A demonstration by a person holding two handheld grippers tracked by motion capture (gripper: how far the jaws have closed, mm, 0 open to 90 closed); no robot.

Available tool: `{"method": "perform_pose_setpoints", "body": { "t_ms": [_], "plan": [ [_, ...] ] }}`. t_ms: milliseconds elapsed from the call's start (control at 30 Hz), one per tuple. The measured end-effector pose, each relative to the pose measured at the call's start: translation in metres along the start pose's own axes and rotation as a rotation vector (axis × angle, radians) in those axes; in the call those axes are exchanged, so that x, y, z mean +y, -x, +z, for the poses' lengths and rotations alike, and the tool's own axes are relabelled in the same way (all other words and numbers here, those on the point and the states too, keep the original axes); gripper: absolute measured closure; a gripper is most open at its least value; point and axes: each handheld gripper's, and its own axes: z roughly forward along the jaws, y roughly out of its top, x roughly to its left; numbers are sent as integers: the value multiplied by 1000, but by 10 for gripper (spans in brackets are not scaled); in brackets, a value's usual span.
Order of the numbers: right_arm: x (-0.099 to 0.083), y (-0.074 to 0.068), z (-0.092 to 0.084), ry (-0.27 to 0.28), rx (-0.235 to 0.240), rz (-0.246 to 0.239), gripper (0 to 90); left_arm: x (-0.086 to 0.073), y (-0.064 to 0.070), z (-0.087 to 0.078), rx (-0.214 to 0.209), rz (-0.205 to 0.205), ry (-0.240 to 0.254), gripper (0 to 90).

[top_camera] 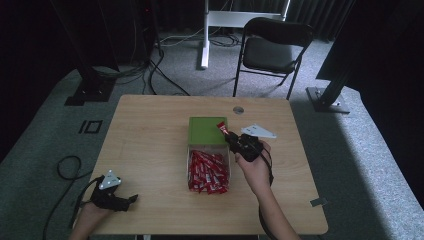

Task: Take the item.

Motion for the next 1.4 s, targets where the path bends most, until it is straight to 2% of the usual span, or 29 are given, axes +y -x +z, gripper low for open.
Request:
{"method": "perform_pose_setpoints", "body": {
  "t_ms": [100, 267, 333, 367, 467, 567, 733, 833, 900, 1133, 1200, 1400],
  "plan": [
    [-2, 5, 1, 11, -26, 7, 792, 0, 0, 0, 0, 0, 0, 7],
    [-11, 22, 6, 27, -75, 60, 792, 0, 0, 0, 0, 0, 0, 7],
    [-13, 25, 7, 27, -87, 59, 792, 0, 0, 0, 0, -1, 0, 7],
    [-18, 30, 10, 28, -100, 85, 792, 0, 0, 0, 0, -1, 0, 7],
    [-26, 37, 15, 20, -121, 100, 792, 0, 0, 0, 0, -1, 0, 7],
    [-28, 40, 17, 13, -124, 103, 792, 0, 0, 0, 0, -1, 0, 7],
    [-45, 52, 27, 9, -162, 135, 792, 0, 0, 0, 0, -1, 0, 7],
    [-52, 57, 32, 10, -159, 157, 792, 0, 0, 0, 0, -1, 0, 7],
    [-57, 59, 36, -2, -177, 149, 792, 0, 0, 0, 0, -1, 0, 7],
    [-73, 69, 48, -35, -194, 204, 791, 0, 0, 0, 0, -1, 0, 8],
    [-79, 69, 53, -50, -205, 196, 791, 0, 0, 0, 0, -1, 0, 8],
    [-91, 72, 63, -69, -207, 229, 791, 0, 0, 0, 0, -1, 0, 8]
  ]
}}
